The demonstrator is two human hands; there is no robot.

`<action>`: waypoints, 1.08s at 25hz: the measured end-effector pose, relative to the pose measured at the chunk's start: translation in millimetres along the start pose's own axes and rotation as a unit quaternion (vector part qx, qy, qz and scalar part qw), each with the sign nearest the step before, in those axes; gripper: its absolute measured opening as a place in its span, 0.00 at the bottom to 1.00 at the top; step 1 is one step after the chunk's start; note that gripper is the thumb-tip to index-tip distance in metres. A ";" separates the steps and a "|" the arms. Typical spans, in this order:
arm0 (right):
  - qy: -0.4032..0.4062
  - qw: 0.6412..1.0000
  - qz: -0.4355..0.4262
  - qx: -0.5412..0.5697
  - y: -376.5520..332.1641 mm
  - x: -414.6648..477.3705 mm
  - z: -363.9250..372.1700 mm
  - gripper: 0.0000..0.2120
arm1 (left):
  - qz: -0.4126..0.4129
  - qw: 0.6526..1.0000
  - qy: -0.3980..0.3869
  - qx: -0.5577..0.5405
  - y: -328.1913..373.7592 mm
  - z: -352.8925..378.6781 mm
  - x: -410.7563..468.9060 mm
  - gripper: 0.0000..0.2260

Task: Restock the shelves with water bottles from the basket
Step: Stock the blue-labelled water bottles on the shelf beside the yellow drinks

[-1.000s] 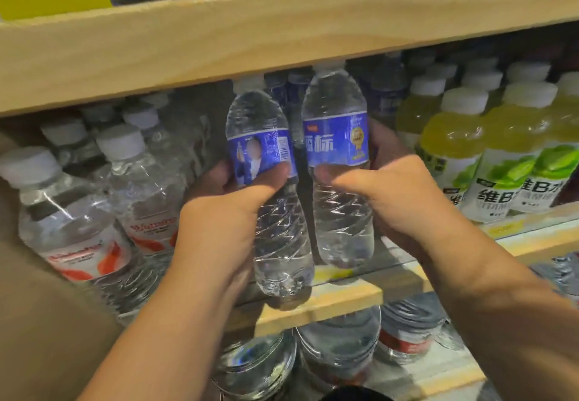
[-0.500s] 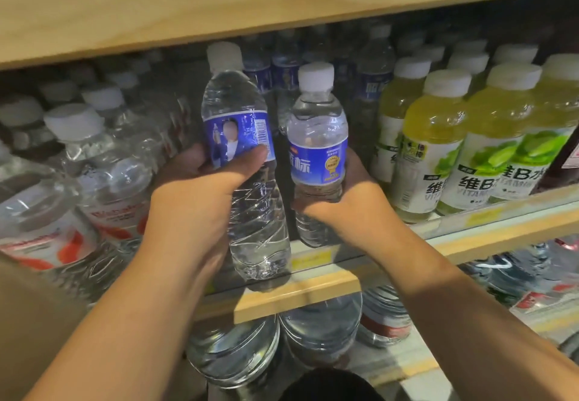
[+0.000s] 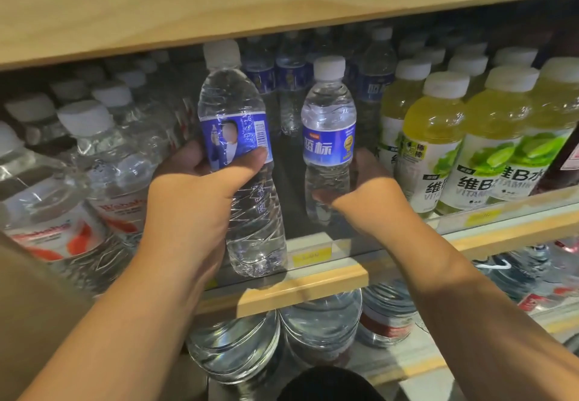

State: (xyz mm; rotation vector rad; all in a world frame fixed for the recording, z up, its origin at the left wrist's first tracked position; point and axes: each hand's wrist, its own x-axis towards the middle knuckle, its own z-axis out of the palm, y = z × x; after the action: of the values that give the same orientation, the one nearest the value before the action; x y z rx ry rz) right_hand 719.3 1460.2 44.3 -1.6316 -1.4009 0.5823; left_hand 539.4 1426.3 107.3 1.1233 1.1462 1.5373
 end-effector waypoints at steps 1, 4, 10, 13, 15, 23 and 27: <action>0.001 1.000 0.006 0.000 -0.3 3.6 0.4 0.26 | 0.004 1.000 -0.002 0.003 -0.8 -0.5 0.7 0.21; -0.001 1.000 0.016 -0.015 -0.6 14.6 -0.4 0.23 | 0.010 1.000 -0.014 0.010 -1.4 0.0 2.1 0.20; 0.015 1.000 -0.006 -0.003 7.4 32.1 4.3 0.22 | 0.006 0.999 -0.025 0.019 -4.7 1.4 6.5 0.19; 0.028 1.000 -0.005 0.005 11.0 40.4 5.2 0.23 | 0.015 0.999 -0.022 0.017 -7.5 3.9 10.6 0.17; 0.028 1.000 -0.006 0.002 13.0 43.0 6.4 0.23 | 0.025 0.999 -0.025 0.023 -10.1 6.4 14.7 0.14; 0.014 1.000 -0.009 -0.001 14.9 41.4 4.6 0.25 | 0.070 0.993 -0.028 0.095 -30.4 38.4 51.6 0.14; 0.001 1.000 -0.002 0.006 15.1 40.7 3.6 0.26 | 0.112 0.986 -0.042 0.120 -47.0 51.7 59.9 0.20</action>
State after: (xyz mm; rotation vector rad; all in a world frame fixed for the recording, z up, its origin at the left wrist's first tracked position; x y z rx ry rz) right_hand 734.8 1500.4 37.5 -1.6192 -1.3963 0.5856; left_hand 584.1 1501.6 79.0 1.5091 1.2031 1.5295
